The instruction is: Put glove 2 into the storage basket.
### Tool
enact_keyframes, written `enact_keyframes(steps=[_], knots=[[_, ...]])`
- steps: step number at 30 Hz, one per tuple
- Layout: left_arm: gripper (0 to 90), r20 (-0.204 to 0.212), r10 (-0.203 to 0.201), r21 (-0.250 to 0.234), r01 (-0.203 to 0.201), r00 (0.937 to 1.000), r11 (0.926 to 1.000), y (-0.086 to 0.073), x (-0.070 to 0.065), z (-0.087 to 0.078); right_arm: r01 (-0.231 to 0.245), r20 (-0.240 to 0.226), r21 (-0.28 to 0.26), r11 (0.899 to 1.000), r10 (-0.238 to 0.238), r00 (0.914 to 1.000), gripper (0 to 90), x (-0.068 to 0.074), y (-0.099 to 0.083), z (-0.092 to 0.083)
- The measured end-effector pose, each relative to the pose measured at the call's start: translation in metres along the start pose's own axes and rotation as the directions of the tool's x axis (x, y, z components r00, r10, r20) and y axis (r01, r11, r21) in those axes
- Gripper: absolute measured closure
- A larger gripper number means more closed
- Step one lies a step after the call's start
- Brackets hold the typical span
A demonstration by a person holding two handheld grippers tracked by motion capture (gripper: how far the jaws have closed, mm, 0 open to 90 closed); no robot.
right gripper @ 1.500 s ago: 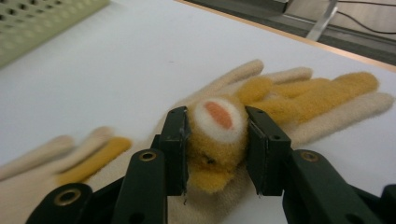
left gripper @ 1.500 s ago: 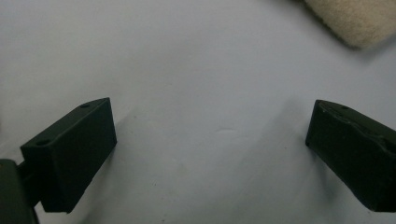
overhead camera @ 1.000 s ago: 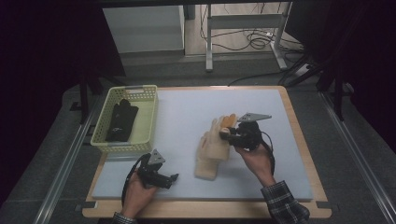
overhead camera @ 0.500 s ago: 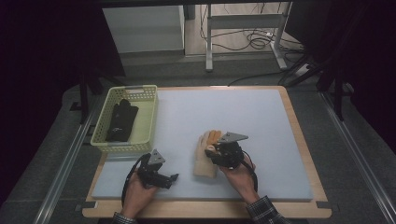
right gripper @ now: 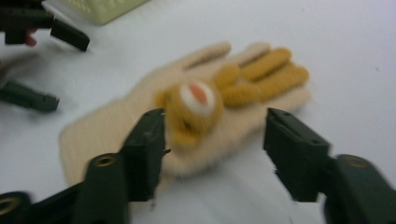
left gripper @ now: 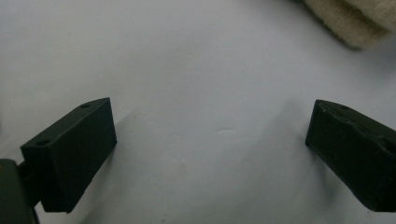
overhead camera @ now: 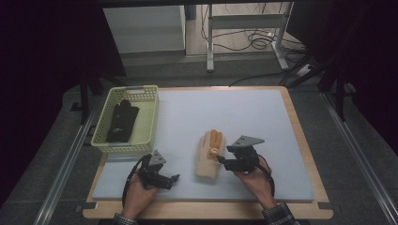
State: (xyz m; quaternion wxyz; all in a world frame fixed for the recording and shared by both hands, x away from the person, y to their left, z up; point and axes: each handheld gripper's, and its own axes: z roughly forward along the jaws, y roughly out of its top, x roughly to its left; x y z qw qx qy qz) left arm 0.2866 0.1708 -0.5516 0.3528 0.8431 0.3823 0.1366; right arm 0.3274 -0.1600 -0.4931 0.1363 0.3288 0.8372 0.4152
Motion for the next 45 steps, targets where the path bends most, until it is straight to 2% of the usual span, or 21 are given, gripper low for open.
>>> enact_keyframes(steps=[2,4,6,10,15,23,32,35,38,41,45], knots=[[2.0,0.001,0.002,0.002,-0.002,1.0000,1.0000,0.000,0.000,0.000,0.006,-0.010,0.021,1.000,-0.005,0.9999,58.2,-0.003,-0.007,-0.004],[2.0,0.001,0.002,0.002,-0.002,1.0000,1.0000,0.000,0.000,0.000,0.007,-0.048,0.038,0.999,-0.006,0.9988,71.3,-0.003,-0.016,-0.005],[2.1,0.001,0.002,0.001,-0.002,1.0000,1.0000,0.000,0.000,0.000,0.023,-0.079,0.050,0.998,-0.019,0.9967,79.9,-0.001,-0.023,-0.003],[2.1,0.000,0.002,0.001,-0.002,1.0000,1.0000,0.000,0.000,0.000,0.068,-0.100,0.071,0.995,-0.060,0.9932,88.1,0.007,-0.030,0.006],[2.1,0.000,0.002,0.001,-0.002,1.0000,1.0000,0.000,0.000,0.000,0.107,-0.118,0.094,0.990,-0.095,0.9884,88.4,0.017,-0.030,0.020],[2.1,0.000,0.002,0.001,-0.002,1.0000,1.0000,0.000,0.000,0.000,0.148,-0.131,0.090,0.985,-0.136,0.9820,88.3,0.039,-0.021,0.041],[2.1,0.000,0.003,0.002,-0.003,1.0000,1.0000,0.000,0.000,0.000,0.167,-0.133,0.079,0.983,-0.156,0.9788,88.4,0.051,-0.009,0.062],[1.9,-0.002,0.002,0.002,-0.002,1.0000,1.0000,0.000,0.000,0.000,0.177,-0.130,0.088,0.980,-0.164,0.9778,88.2,0.052,-0.008,0.059],[1.9,0.000,0.003,0.007,-0.003,1.0000,1.0000,0.000,0.000,0.000,0.184,-0.112,0.071,0.980,-0.175,0.9782,83.0,0.049,-0.009,0.049],[1.9,0.002,0.000,0.011,0.000,1.0000,0.9999,0.001,0.000,0.000,0.184,-0.079,0.064,0.981,-0.179,0.9807,72.4,0.044,-0.011,0.038],[1.9,0.003,0.003,0.012,-0.003,1.0000,0.9999,0.001,0.001,0.000,0.173,-0.020,0.070,0.983,-0.172,0.9850,56.1,0.027,-0.016,0.022]])
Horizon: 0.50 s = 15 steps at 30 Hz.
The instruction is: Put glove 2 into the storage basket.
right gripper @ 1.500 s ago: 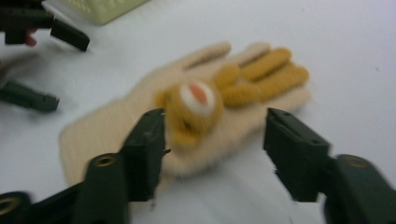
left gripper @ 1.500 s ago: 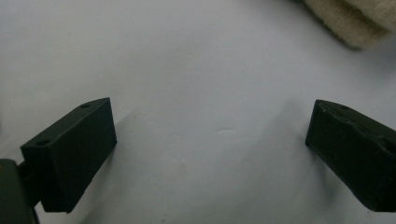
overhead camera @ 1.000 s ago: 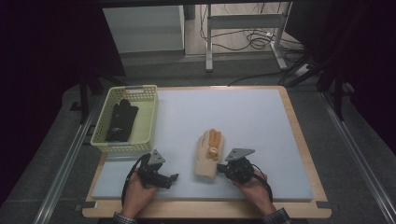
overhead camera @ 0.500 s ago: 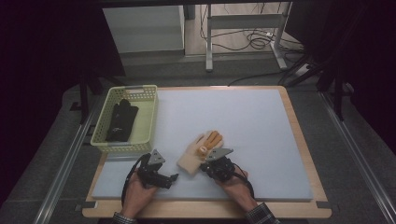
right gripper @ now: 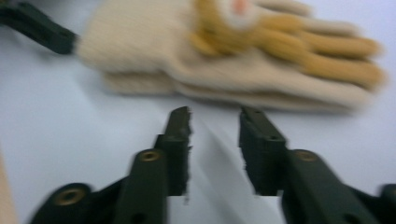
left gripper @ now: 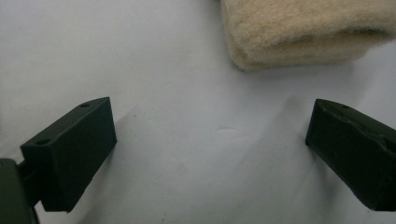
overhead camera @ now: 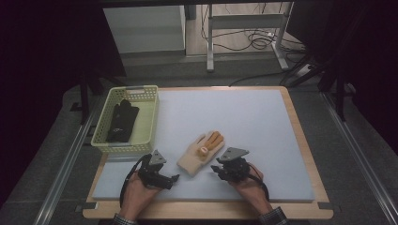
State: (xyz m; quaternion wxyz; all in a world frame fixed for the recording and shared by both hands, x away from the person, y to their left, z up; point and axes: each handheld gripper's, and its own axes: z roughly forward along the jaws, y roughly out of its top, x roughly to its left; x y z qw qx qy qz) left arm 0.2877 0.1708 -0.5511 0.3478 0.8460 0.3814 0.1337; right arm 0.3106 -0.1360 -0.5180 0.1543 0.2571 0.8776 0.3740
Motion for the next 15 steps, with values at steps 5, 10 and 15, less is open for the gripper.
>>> enact_keyframes(steps=[5,10,15], knots=[[1.8,0.002,-0.001,0.000,0.001,1.0000,1.0000,0.000,0.000,0.000,-0.078,0.052,0.019,0.997,0.077,0.9957,35.7,-0.025,-0.018,-0.016],[1.3,0.007,-0.004,0.003,0.004,1.0000,1.0000,0.000,0.000,0.000,-0.140,0.111,0.036,0.990,0.135,0.9846,23.4,-0.048,-0.036,-0.029],[0.5,0.062,-0.051,0.007,0.051,0.9967,0.9987,0.006,0.000,-0.004,-0.183,0.166,0.039,0.982,0.175,0.9705,19.1,-0.068,-0.050,-0.038]])
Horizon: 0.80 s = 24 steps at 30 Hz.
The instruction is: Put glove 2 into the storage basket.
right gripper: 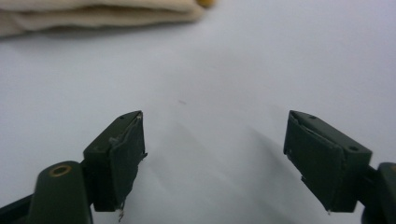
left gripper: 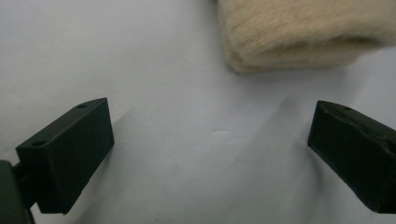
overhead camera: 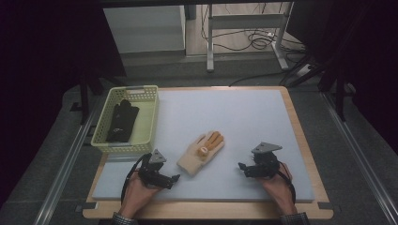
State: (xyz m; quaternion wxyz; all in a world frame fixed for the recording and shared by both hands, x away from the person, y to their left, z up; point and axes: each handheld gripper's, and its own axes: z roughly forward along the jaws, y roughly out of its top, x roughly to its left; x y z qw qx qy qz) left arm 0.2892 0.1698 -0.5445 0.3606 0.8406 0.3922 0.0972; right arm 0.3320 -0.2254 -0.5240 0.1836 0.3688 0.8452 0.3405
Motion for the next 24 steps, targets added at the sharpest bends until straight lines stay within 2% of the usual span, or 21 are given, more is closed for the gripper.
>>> enact_keyframes(steps=[1,2,4,8,12,18,22,24], knots=[[0.0,0.018,-0.007,-0.015,0.007,0.9998,0.9999,0.003,-0.002,-0.002,-0.006,0.009,0.002,1.000,0.006,0.9999,18.8,-0.003,-0.002,0.000],[0.0,0.015,0.003,-0.022,-0.003,0.9999,0.9998,0.007,-0.005,-0.004,-0.015,0.018,0.003,1.000,0.015,0.9997,17.8,-0.006,-0.005,0.001],[0.0,0.004,0.026,-0.023,-0.026,0.9996,0.9994,0.016,-0.011,-0.005,-0.040,0.005,-0.019,0.999,0.041,0.9992,17.6,-0.010,-0.009,0.003],[0.0,0.005,0.045,-0.025,-0.045,0.9990,0.9987,0.039,-0.021,0.001,-0.039,0.019,-0.015,0.999,0.039,0.9991,17.1,-0.008,-0.009,0.003],[0.0,0.015,0.061,0.002,-0.061,0.9980,0.9981,0.059,-0.026,0.020,-0.039,0.019,-0.016,0.999,0.039,0.9991,17.1,-0.008,-0.009,0.003],[0.0,0.014,0.063,0.019,-0.063,0.9979,0.9978,0.080,-0.027,0.047,-0.035,0.022,-0.019,0.999,0.036,0.9991,17.1,-0.008,-0.009,0.003],[0.0,0.006,0.076,0.034,-0.076,0.9971,0.9965,0.090,-0.030,0.063,-0.033,0.024,-0.020,0.999,0.033,0.9992,17.1,-0.007,-0.009,0.003],[0.0,-0.019,0.099,0.063,-0.097,0.9950,0.9933,0.095,-0.034,0.071,-0.032,0.024,-0.020,0.999,0.033,0.9992,17.1,-0.007,-0.009,0.003]])
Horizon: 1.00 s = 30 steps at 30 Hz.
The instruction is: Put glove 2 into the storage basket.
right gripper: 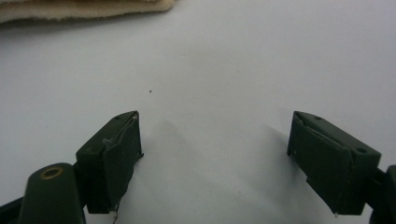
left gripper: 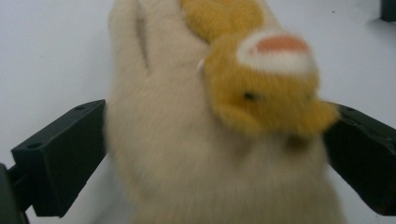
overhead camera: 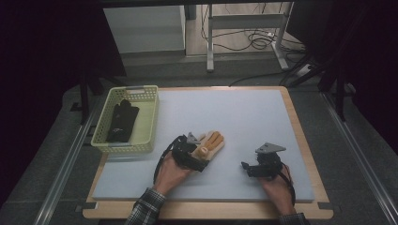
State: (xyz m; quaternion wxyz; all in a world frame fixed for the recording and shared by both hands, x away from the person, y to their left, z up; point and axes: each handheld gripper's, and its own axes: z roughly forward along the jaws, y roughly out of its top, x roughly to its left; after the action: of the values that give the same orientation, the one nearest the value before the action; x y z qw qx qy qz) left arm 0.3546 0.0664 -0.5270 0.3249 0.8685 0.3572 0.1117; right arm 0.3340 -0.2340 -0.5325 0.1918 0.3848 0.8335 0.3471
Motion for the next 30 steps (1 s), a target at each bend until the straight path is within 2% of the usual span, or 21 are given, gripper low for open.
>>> enact_keyframes(steps=[5,7,8,11,19,22,25,30], knots=[[0.0,-0.041,0.014,0.052,-0.012,0.9990,0.9986,0.007,-0.003,0.014,0.000,0.001,0.000,1.000,0.000,1.0000,17.1,0.000,0.000,0.000],[0.6,-0.030,0.003,0.048,-0.002,0.9995,0.9989,0.006,-0.002,0.014,-0.001,0.000,0.000,1.000,0.001,1.0000,17.1,0.000,0.000,0.000],[5.8,-0.010,-0.008,0.042,0.008,0.9999,0.9991,0.005,-0.002,0.012,-0.001,0.001,0.000,1.000,0.001,1.0000,17.1,0.000,0.000,0.000],[15.3,-0.004,-0.005,0.038,0.005,1.0000,0.9993,0.003,-0.002,0.008,-0.001,0.001,0.000,1.000,0.001,1.0000,17.1,0.000,0.000,0.000],[49.9,0.004,-0.008,0.055,0.007,1.0000,0.9985,0.004,0.001,0.000,0.000,0.001,0.000,1.000,0.000,1.0000,17.1,0.000,0.000,0.000],[56.3,0.010,-0.010,0.056,0.009,0.9999,0.9984,0.004,0.001,-0.001,0.000,0.002,0.000,1.000,0.000,1.0000,17.1,0.000,0.000,0.000],[60.0,0.032,-0.030,0.052,0.028,0.9991,0.9983,0.004,0.005,-0.003,0.001,0.002,0.000,1.000,-0.001,1.0000,17.1,0.000,0.000,0.000],[61.2,0.007,-0.066,0.041,0.066,0.9978,0.9970,0.008,0.015,-0.013,0.000,0.002,0.001,1.000,0.000,1.0000,17.1,0.000,0.000,0.000]])
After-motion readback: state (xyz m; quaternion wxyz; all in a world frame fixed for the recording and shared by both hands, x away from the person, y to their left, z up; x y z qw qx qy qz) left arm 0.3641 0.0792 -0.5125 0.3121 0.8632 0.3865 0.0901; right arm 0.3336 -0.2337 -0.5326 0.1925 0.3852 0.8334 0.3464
